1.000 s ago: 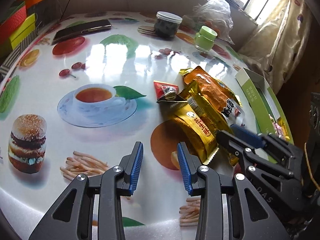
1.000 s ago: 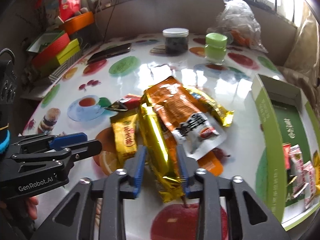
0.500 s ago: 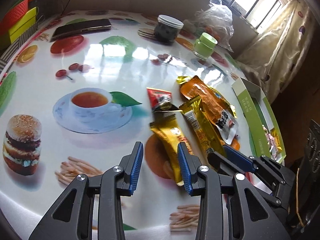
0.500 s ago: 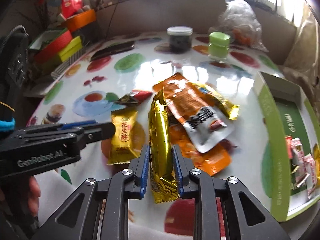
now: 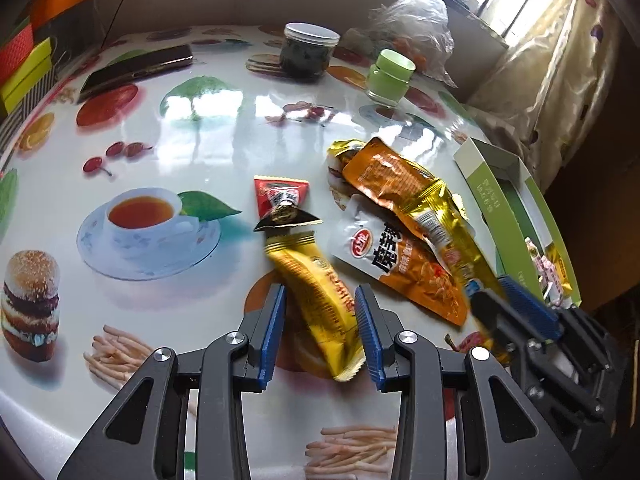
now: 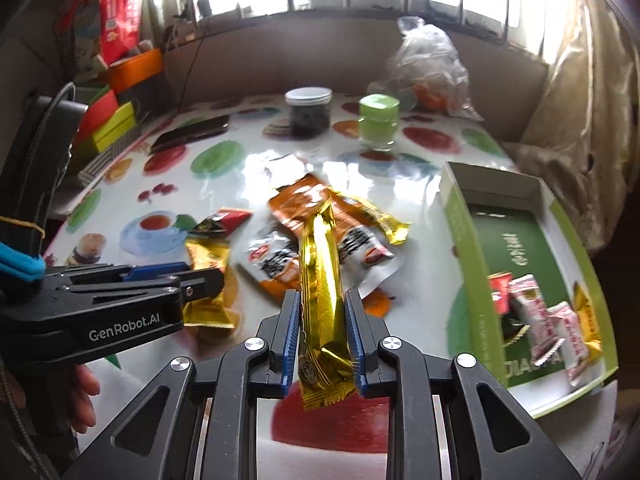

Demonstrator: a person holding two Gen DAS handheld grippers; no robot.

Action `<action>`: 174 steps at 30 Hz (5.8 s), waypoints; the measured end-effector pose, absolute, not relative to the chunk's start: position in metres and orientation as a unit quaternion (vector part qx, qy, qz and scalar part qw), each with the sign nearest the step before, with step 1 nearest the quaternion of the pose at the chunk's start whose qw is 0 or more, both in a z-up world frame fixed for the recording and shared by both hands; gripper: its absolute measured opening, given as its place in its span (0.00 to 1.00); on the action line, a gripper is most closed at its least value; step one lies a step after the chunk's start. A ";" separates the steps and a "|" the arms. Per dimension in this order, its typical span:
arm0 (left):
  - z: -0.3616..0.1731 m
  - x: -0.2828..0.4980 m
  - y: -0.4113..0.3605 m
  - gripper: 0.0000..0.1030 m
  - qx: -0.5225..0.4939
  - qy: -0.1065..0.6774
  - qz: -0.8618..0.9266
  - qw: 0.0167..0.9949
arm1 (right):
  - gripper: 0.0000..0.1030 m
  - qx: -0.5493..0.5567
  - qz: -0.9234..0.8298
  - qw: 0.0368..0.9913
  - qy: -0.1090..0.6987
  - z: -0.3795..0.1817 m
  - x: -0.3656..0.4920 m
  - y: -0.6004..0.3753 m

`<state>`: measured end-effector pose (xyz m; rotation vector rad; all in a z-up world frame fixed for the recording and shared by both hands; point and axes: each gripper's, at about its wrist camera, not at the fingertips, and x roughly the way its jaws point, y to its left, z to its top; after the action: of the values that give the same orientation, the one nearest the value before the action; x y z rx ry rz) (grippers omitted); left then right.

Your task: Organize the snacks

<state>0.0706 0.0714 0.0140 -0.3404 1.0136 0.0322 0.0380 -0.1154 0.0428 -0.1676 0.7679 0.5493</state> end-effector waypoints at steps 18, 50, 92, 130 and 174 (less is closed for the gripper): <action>0.006 0.074 0.051 0.36 -0.069 0.500 0.074 0.860 | 0.21 -0.085 0.224 0.914 0.328 0.056 0.034 -0.143; 0.016 0.063 0.055 0.22 -0.087 0.477 0.057 0.872 | 0.21 -0.128 0.189 0.931 0.284 0.082 0.014 -0.141; 0.079 0.072 -0.020 0.22 -0.048 0.422 -0.042 0.904 | 0.21 -0.060 0.144 0.940 0.303 0.085 0.021 -0.211; 0.069 0.160 -0.111 0.23 -0.036 0.446 -0.135 0.884 | 0.21 0.001 0.089 0.926 0.367 0.058 0.090 -0.290; 0.031 0.202 -0.132 0.34 -0.034 0.492 -0.152 0.856 | 0.35 -0.006 0.103 0.909 0.403 0.030 0.126 -0.280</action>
<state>0.2019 -0.1321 0.0313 -0.0722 1.0350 -0.3201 0.1262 -0.2800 0.0303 -0.0119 0.8321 0.2133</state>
